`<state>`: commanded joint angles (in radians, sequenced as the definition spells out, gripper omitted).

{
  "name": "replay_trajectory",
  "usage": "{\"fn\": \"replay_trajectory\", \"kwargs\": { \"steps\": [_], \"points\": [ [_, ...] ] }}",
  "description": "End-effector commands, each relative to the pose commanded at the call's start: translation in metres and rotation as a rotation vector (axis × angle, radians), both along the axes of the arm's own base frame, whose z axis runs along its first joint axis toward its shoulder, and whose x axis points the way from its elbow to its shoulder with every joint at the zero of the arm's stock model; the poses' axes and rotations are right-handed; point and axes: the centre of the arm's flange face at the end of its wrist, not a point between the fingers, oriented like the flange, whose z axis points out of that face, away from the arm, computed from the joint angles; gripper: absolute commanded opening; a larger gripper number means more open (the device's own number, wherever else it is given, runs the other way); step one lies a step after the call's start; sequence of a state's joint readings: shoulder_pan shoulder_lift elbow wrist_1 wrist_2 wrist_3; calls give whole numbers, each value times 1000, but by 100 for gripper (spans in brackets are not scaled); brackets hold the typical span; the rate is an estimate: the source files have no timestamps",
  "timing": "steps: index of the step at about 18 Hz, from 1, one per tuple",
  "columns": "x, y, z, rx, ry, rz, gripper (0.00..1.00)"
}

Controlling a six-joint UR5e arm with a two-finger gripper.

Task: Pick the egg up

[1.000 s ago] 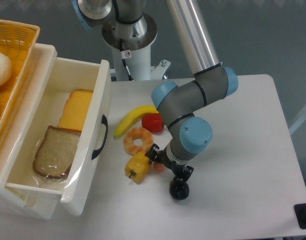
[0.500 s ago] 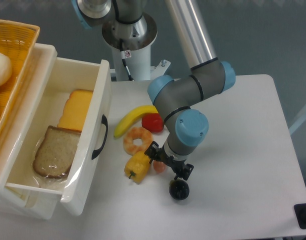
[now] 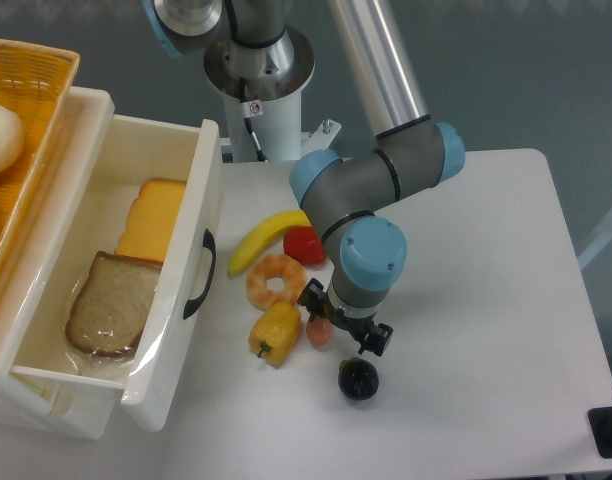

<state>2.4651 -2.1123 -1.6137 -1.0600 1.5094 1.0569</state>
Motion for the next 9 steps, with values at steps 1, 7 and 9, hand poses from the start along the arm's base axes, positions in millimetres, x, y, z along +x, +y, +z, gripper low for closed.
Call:
{"fn": "replay_trajectory", "kwargs": {
  "steps": [1, 7, 9],
  "points": [
    [3, -1, -3, -5, -6, -2, 100],
    [8, -3, -10, -14, -18, -5, 100],
    [9, -2, -10, -14, -18, -6, 100]
  ]
}}
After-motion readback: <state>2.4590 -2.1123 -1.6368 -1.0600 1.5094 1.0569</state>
